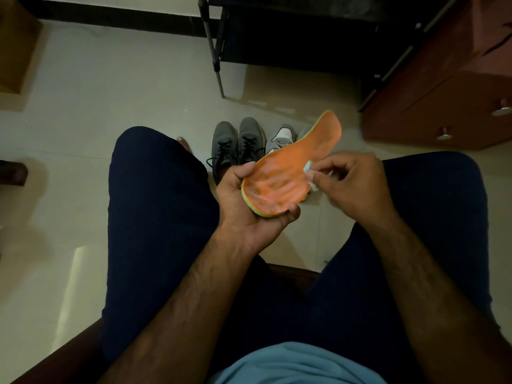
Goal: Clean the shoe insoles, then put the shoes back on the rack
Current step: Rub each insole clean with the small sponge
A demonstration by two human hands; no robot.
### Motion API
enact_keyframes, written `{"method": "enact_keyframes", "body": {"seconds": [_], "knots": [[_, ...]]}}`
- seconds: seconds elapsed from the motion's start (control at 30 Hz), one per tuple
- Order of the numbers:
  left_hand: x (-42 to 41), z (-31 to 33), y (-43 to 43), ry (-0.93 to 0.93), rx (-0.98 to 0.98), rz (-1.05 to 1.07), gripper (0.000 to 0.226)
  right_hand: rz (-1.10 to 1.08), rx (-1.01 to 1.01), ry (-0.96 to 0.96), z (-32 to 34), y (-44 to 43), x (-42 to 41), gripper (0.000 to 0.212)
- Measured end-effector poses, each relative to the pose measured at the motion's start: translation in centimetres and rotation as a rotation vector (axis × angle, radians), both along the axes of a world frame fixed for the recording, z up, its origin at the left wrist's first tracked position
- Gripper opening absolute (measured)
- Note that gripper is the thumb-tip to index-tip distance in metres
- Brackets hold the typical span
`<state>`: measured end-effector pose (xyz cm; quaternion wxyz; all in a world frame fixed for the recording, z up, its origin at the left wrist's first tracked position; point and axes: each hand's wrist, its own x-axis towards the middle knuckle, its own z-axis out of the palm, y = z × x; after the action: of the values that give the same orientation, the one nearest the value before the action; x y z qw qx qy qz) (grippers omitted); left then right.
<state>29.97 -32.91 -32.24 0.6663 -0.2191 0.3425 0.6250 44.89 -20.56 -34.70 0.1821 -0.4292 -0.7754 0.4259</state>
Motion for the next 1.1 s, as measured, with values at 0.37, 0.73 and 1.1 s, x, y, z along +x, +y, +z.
{"method": "enact_keyframes", "body": {"seconds": [0.37, 0.73, 1.1], "knots": [[-0.2, -0.1, 0.0, 0.014, -0.005, 0.023, 0.042, 0.118, -0.009, -0.026, 0.1, -1.4, -0.4, 0.010], [0.0, -0.2, 0.2, 0.011, 0.026, 0.029, 0.043, 0.060, -0.030, 0.018, -0.2, -0.9, -0.6, 0.009], [-0.5, -0.8, 0.5, 0.002, 0.217, -0.008, 0.072, 0.103, -0.066, 0.097, 0.2, -1.8, -1.3, 0.009]]}}
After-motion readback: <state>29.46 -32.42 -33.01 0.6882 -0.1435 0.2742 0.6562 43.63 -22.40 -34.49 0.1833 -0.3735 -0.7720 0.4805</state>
